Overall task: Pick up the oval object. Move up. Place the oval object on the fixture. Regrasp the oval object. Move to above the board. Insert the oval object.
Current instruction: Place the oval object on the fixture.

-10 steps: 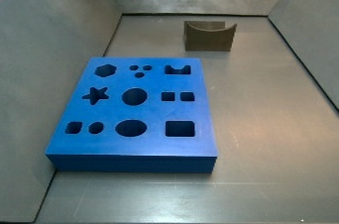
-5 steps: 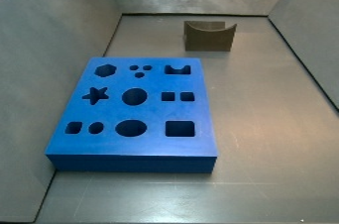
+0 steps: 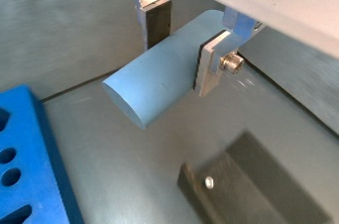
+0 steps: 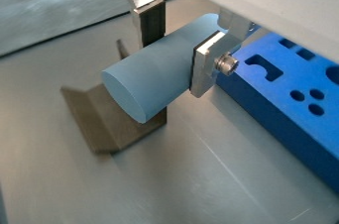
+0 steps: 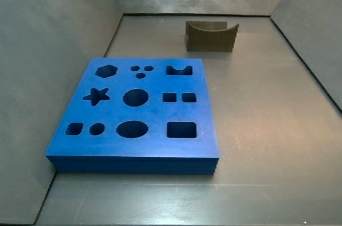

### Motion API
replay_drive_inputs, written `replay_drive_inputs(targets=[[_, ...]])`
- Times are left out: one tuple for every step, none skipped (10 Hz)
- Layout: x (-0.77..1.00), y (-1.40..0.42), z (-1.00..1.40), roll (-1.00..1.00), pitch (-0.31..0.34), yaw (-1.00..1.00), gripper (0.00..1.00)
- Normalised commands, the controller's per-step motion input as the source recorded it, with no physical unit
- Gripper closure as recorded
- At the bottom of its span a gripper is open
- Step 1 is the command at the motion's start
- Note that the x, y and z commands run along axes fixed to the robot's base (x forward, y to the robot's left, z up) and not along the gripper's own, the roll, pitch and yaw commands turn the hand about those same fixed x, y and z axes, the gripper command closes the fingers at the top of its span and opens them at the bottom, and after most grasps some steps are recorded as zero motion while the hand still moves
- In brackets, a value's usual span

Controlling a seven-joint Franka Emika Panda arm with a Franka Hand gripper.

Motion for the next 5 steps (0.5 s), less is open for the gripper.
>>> replay_drive_inputs(targets=[[1.00,-0.09,-0.09,0.13,0.084,-0.63,1.00],[1.00,-0.07,-0.07,0.10,0.096,-0.36,1.00],[1.00,-0.05,-0.07,0.09,0.108,-0.24,1.00],[1.00,-0.04,-0.05,0.07,0.117,-0.15,1.00],[0.91,-0.02,-0.04,0.06,0.126,-0.10,1.00]])
